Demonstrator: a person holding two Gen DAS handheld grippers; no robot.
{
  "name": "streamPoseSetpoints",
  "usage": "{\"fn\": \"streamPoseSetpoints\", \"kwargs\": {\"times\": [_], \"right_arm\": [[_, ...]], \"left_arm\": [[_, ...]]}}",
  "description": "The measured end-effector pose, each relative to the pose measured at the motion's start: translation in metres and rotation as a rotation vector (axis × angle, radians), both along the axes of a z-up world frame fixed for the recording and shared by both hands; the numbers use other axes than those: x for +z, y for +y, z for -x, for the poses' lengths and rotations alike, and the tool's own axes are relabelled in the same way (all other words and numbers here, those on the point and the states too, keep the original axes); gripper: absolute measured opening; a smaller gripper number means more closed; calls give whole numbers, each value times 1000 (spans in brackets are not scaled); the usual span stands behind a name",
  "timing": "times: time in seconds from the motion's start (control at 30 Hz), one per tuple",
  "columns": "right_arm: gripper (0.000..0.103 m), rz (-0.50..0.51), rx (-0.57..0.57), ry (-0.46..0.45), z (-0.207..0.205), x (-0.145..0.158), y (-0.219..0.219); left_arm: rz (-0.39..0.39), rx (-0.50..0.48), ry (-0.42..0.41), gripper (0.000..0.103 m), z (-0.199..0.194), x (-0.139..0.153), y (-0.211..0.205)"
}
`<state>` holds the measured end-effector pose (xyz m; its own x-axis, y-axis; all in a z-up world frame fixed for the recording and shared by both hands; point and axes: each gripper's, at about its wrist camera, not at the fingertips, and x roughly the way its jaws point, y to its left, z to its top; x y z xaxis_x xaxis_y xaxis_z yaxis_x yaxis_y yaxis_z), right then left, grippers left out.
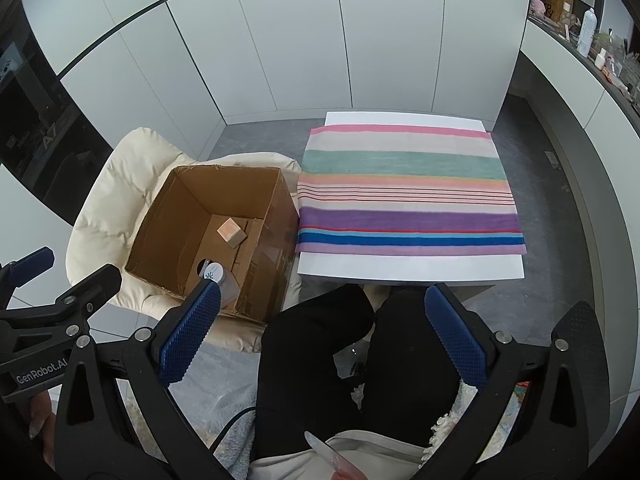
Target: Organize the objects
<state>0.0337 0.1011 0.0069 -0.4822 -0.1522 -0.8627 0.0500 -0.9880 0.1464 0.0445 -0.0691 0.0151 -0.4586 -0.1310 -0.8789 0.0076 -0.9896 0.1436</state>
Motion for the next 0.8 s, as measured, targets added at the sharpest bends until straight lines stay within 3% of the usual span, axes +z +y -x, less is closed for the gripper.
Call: {"fn": "streamPoseSetpoints", "kwargs": {"times": [0.8], "right_arm": [[103, 16, 12, -12, -2, -4, 0]], "left_arm": [[10, 0, -10, 103, 3, -5, 1]]}}
